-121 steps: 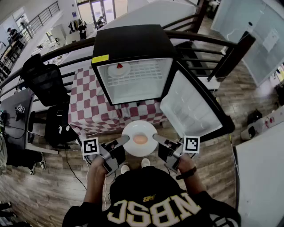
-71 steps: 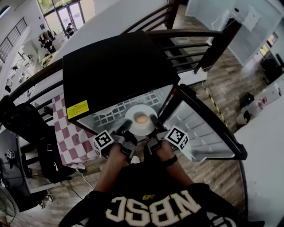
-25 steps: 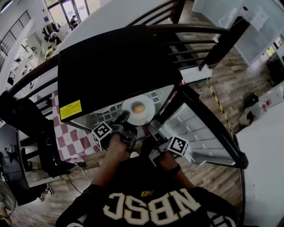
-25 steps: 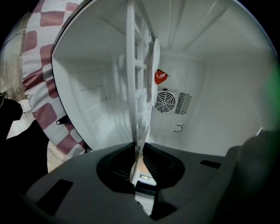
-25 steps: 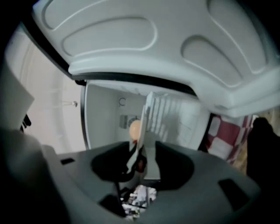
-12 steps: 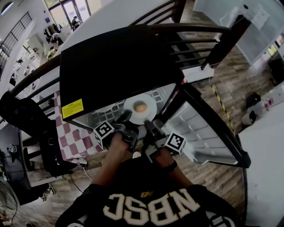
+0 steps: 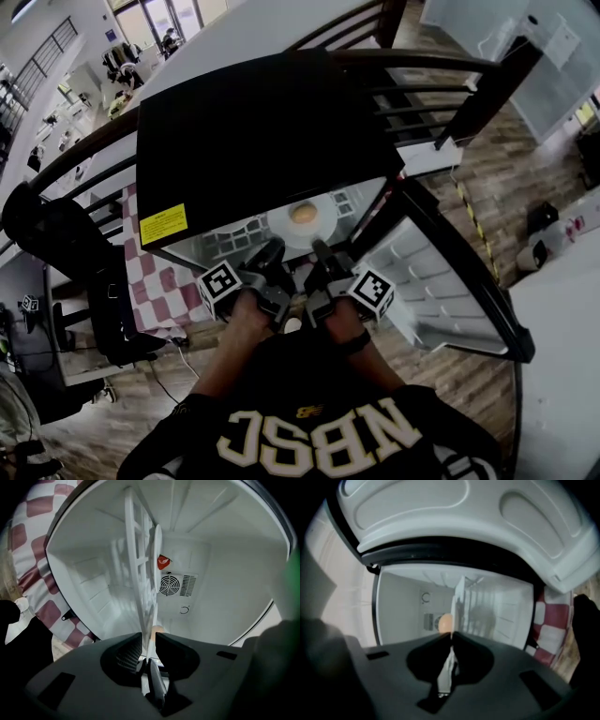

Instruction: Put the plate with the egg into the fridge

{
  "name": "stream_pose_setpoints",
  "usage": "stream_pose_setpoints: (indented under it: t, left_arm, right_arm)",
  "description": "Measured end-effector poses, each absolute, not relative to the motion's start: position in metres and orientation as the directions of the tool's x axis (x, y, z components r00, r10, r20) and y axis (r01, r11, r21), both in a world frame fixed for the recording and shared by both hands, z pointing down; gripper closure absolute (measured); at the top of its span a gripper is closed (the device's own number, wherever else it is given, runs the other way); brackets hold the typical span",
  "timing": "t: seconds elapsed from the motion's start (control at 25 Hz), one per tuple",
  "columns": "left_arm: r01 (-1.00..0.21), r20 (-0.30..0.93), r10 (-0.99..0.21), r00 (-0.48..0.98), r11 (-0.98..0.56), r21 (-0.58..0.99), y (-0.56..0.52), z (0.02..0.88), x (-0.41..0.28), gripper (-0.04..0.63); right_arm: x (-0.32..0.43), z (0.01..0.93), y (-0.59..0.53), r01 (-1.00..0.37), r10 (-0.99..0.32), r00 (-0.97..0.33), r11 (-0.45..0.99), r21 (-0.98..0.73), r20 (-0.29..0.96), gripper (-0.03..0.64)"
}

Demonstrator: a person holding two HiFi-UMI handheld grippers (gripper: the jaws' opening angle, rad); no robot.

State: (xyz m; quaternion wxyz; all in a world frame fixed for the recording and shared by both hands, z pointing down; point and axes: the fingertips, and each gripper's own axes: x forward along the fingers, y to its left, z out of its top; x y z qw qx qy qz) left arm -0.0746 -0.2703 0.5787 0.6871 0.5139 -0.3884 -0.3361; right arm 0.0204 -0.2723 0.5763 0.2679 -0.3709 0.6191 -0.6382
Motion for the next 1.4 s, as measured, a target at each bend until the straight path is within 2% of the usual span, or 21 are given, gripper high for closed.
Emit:
stream_pose_setpoints:
  t: [0.28, 0.68, 0.88, 0.92, 1.0, 1.08, 1.16, 1.24, 1.4]
  left_arm:
    - [0.004, 0.127, -0.762, 0.635, 0.168, 0.986, -0.229, 0.543, -0.054, 0.503]
    - [0.001, 0.090, -0.789, 0.608, 0.115, 0.993, -0.211, 0.532, -0.073, 0.503]
    - [0.003, 0.080, -0.801, 0.593, 0.101, 0.995, -0.208, 0.531, -0.080, 0.503]
    - [-0.001, 0.077, -0.803, 0.591, 0.094, 0.996, -0.208, 0.530, -0.082, 0.503]
    - [-0.020, 0.074, -0.806, 0.587, 0.077, 0.997, -0.207, 0.527, -0.086, 0.503]
    - [-0.048, 0.074, -0.810, 0.582, 0.057, 0.997, -0.207, 0.525, -0.090, 0.503]
    - [-0.077, 0.068, -0.813, 0.578, 0.029, 0.997, -0.206, 0.521, -0.095, 0.503]
    - [-0.114, 0.062, -0.819, 0.571, -0.004, 0.993, -0.206, 0.518, -0.099, 0.503]
    - [-0.312, 0.075, -0.861, 0.502, -0.099, 0.945, -0.203, 0.505, -0.118, 0.503]
  right_arm:
    - [0.012, 0.578, -0.301, -0.150, -0.815, -0.560, -0.078, -0.986, 0.150, 0.583]
    - [0.004, 0.579, -0.321, -0.235, -0.820, -0.525, -0.119, -0.965, 0.229, 0.581]
    - [-0.001, 0.571, -0.323, -0.307, -0.798, -0.564, -0.035, -0.951, 0.212, 0.578]
    - [-0.004, 0.568, -0.322, -0.328, -0.789, -0.580, -0.003, -0.945, 0.204, 0.561]
    - [-0.008, 0.563, -0.317, -0.390, -0.759, -0.616, 0.060, -0.919, 0.212, 0.465]
    - [-0.011, 0.567, -0.308, -0.504, -0.715, -0.636, 0.100, -0.858, 0.290, 0.394]
    - [-0.007, 0.574, -0.298, -0.597, -0.695, -0.621, 0.120, -0.793, 0.362, 0.377]
    - [0.000, 0.572, -0.286, -0.640, -0.704, -0.604, 0.149, -0.754, 0.374, 0.377]
    - [0.014, 0.528, -0.265, -0.733, -0.783, -0.566, 0.334, -0.593, 0.259, 0.379]
